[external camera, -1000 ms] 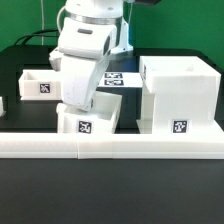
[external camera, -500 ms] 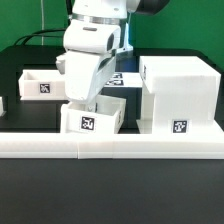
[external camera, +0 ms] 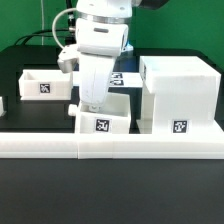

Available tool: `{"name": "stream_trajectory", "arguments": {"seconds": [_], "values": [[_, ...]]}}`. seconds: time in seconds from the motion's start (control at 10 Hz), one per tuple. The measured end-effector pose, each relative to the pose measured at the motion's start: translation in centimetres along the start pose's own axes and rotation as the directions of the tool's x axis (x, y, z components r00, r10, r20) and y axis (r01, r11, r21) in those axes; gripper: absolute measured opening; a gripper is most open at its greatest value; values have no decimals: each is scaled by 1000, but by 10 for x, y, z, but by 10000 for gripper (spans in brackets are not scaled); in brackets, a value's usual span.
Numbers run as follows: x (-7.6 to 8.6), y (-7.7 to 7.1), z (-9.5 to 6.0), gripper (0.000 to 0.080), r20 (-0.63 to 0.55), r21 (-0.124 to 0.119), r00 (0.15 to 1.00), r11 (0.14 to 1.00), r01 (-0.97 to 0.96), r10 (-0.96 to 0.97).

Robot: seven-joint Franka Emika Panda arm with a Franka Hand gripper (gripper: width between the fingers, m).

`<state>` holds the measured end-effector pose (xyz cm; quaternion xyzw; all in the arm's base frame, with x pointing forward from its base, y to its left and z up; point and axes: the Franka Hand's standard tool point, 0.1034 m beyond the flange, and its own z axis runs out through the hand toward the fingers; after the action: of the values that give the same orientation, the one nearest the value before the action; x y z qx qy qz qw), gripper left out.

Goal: Assemble drawer

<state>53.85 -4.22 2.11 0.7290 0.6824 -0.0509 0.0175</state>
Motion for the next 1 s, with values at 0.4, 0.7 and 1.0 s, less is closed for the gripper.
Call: {"name": "stream_trajectory", "arguments": {"seconds": [0.4,0.7,1.0], "values": [[-4,-1,2,42,-2,1,1000,1000,-12,12],[-18,-2,5,42,-35,14,999,999,31,-31],[-33,-4,6,42,-138,31,990,999,20,-15]]}}
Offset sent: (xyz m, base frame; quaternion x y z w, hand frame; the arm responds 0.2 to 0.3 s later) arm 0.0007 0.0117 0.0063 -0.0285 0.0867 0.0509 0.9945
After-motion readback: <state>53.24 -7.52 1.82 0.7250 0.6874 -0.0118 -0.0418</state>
